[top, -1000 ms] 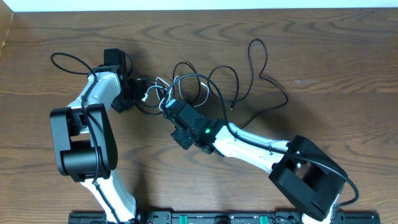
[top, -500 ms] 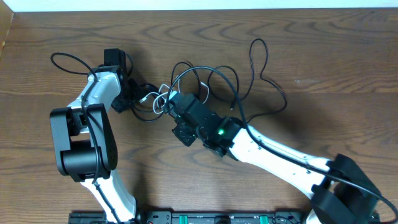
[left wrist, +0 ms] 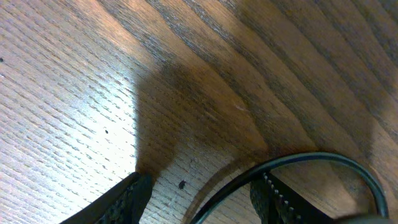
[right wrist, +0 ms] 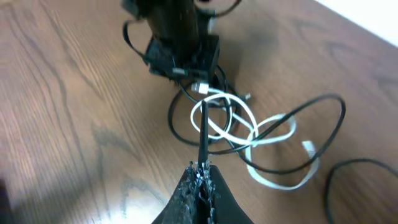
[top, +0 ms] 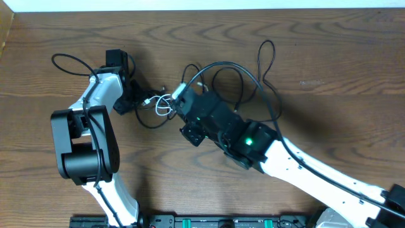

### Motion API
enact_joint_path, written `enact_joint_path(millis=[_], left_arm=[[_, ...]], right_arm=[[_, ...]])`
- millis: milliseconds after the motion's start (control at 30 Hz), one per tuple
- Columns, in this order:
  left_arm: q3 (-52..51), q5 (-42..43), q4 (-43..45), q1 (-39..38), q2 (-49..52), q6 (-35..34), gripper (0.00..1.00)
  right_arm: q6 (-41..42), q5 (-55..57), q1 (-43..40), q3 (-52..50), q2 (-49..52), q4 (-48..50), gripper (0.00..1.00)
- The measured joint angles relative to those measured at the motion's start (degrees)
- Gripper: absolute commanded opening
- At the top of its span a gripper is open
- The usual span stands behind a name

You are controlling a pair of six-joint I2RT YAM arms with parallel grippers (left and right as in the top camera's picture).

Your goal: Untangle cables

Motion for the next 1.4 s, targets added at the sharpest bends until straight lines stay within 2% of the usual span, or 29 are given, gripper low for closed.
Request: enact_joint_path(millis=[967,1233,1267,1300,1367,1400], left_arm=[[0.0,0.0,0.0,0.0,0.0,0.0,0.57],[0.0,0.0,0.0,0.0,0.0,0.0,0.57],[0.0,0.0,0.0,0.0,0.0,0.0,0.57],[0.0,0.0,0.0,0.0,0.0,0.0,0.57],[0.0,0.0,0.0,0.0,0.0,0.0,0.57],[0.0,0.0,0.0,0.0,0.0,0.0,0.57]], right_arm=[[-7.0,2.6,0.0,-0.2,-17.0,3.7,0.01],[-9.7,2.8,0.0,-0.2,-19.1,3.7,0.01],[-10.1,2.8,0.0,-0.2,-19.2,3.6,0.06],[-10.3,2.8,0.0,-0.2,-19.3,3.4,0.16],[-11.0,2.8,0.0,-0.2,-19.3,2.4,0.44],[-11.2,2.8,0.0,-0.2,-19.2,1.7,0.5]])
